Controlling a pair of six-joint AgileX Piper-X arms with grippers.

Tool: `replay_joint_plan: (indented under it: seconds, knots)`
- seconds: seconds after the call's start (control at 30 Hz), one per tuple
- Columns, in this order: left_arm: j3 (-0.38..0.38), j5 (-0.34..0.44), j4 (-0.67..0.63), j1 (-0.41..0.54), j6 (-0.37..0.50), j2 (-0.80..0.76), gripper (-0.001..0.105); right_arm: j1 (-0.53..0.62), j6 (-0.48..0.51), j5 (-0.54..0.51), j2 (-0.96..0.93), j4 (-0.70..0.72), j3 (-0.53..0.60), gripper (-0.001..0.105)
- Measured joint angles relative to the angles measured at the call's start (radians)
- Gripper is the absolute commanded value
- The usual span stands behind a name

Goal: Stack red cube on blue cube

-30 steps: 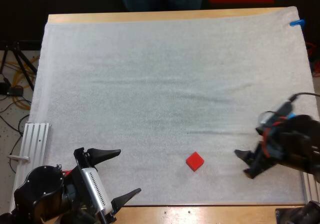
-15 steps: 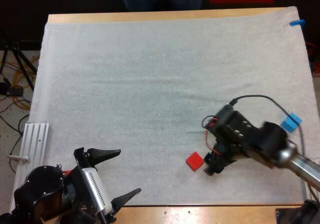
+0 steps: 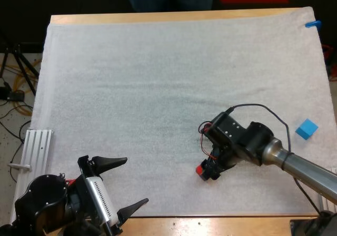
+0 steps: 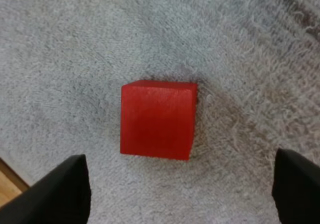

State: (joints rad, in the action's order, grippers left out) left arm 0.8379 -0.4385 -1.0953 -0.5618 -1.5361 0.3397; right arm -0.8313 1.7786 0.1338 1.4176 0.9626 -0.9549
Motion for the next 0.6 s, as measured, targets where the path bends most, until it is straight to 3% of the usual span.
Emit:
replay_joint_plan:
  seconds: [0.6]
  knots:
    - [-0.019, 0.0, -0.001, 0.0, 0.0, 0.001, 0.087, -0.06, -0.039, -0.008, 0.163, -0.095, 0.0, 0.072]
